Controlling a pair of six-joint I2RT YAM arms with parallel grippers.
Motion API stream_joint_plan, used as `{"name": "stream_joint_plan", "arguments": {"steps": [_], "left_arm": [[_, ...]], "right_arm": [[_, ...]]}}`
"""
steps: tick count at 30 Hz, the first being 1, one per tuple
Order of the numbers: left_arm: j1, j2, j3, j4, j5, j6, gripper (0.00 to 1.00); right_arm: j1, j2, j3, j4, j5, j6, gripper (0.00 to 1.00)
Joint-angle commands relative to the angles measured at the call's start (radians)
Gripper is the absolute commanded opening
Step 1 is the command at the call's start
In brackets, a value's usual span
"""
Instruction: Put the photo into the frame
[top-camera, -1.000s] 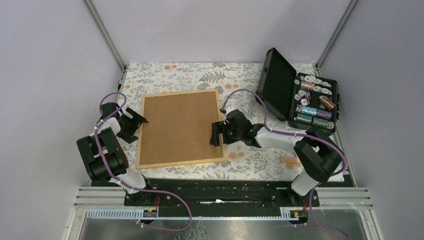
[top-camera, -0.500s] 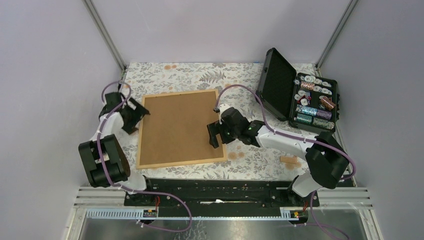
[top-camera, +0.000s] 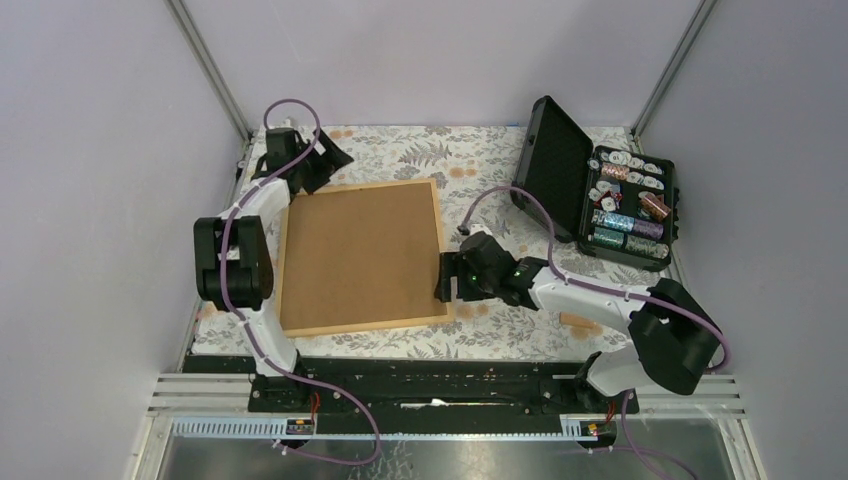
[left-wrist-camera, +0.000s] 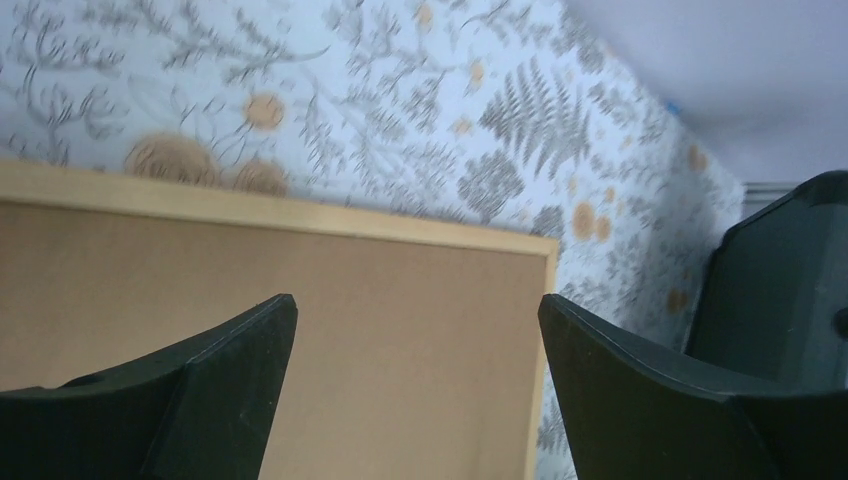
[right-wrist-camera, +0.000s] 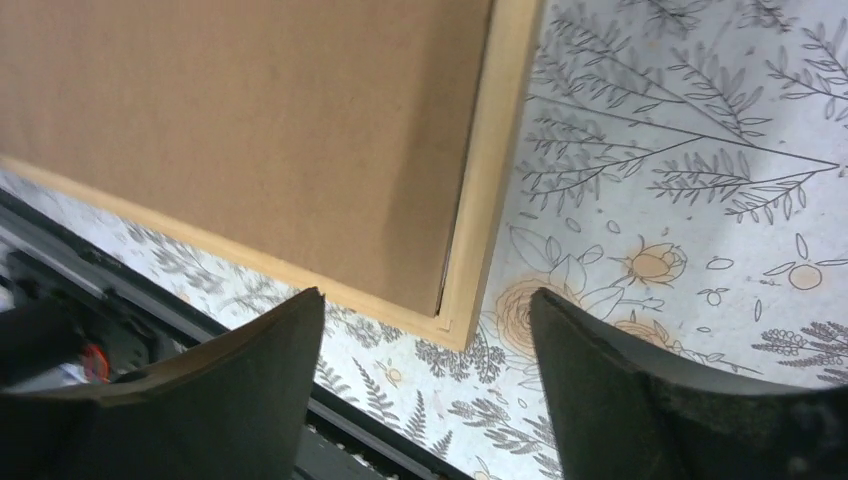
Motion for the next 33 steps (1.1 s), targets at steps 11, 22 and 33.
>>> {"name": "stream_joint_plan", "arguments": {"steps": [11, 22, 33], "left_arm": [[0.266, -0.346, -0.297, -0.358, -0.120, 0.185, 0.99], [0.369, -0.370, -0.523, -0.348, -0.046, 0.094, 0.99], [0.299, -0.514, -0.768, -0.331, 0.103, -0.112, 0.99]], "right_arm": [[-0.139, 0.106, -0.003, 0.177, -0.239, -0.117, 0.92], [-0.182, 0.228, 0.019, 0.209, -0.275, -0.101, 0.97], [-0.249, 0.260, 0.082, 0.130, -0.155, -0.114, 0.98]]}}
